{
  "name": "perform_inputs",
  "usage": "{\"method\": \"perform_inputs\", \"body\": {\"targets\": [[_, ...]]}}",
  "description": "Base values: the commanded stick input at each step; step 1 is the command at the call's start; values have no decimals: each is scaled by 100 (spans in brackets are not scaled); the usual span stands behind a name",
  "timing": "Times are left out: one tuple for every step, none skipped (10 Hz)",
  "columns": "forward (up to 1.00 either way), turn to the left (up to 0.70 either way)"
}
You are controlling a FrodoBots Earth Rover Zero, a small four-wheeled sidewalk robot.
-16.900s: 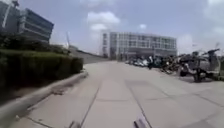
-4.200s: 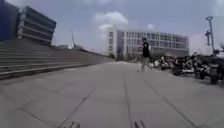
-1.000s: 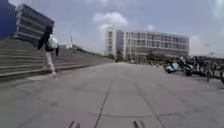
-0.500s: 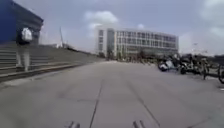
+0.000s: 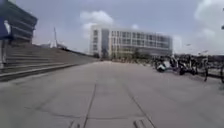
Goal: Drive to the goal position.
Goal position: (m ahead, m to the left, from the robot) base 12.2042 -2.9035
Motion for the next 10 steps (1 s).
{"method": "perform_inputs", "body": {"targets": [[85,0],[85,0],[85,0],[85,0],[85,0],[85,0],[85,0],[85,0],[85,0],[85,0]]}}
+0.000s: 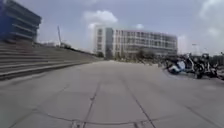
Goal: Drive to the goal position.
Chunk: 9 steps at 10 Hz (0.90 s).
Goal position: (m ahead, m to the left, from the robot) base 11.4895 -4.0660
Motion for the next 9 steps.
{"method": "perform_inputs", "body": {"targets": [[85,0],[85,0],[85,0],[85,0],[85,0],[85,0],[85,0],[85,0],[85,0]]}}
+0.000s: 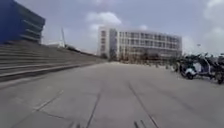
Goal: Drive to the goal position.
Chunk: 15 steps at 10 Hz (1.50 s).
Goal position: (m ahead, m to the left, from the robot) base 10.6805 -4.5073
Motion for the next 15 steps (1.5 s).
{"method": "perform_inputs", "body": {"targets": [[85,0],[85,-6],[85,-27],[85,-27],[85,-27],[85,-27],[85,-27],[85,-27],[85,-27],[85,-27],[85,-16],[85,0],[85,0],[85,0],[85,0]]}}
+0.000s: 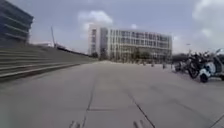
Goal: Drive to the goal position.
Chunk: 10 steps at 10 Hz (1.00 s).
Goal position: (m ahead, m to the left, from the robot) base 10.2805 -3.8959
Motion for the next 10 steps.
{"method": "perform_inputs", "body": {"targets": [[85,0],[85,0],[85,0],[85,0],[85,0],[85,0],[85,0],[85,0],[85,0],[85,0]]}}
